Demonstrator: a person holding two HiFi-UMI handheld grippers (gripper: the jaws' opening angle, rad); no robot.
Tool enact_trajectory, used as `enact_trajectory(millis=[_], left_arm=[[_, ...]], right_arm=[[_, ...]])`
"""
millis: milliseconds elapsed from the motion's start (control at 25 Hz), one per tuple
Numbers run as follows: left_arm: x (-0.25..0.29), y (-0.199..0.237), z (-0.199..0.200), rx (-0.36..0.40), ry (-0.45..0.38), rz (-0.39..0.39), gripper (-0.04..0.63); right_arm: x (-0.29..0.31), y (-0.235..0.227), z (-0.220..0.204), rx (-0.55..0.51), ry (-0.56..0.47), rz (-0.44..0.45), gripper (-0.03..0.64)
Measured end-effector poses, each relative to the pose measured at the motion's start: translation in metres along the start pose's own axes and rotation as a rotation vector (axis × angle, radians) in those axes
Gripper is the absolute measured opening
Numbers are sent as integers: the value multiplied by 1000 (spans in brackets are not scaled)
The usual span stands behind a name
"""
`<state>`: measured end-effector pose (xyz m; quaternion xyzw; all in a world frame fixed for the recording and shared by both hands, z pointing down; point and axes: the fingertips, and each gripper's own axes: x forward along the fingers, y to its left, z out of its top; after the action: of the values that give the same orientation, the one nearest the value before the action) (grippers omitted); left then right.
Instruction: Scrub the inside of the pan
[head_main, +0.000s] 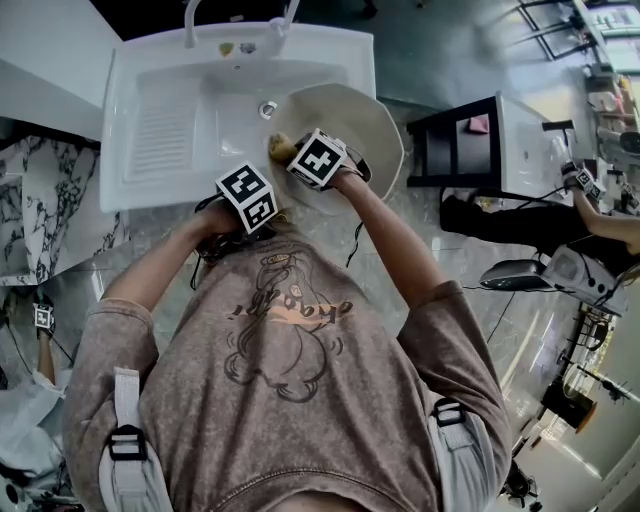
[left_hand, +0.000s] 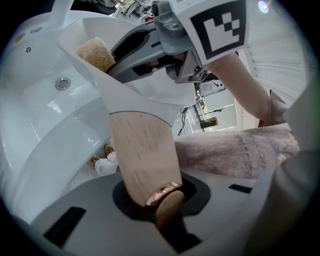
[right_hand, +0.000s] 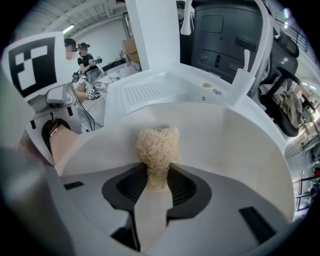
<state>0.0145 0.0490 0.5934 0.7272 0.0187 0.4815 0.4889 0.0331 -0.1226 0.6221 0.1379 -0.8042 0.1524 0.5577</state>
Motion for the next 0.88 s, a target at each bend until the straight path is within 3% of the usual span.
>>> enact_trajectory(millis=[680,880], left_arm=[[-2,-1,1,-4,-6,-15,55],[-3,0,1,-2,-7,-15,55]], right_arm=[[9,-63,9,56,-58,-171,140],[9,-73,-15,116,39,-184,140]])
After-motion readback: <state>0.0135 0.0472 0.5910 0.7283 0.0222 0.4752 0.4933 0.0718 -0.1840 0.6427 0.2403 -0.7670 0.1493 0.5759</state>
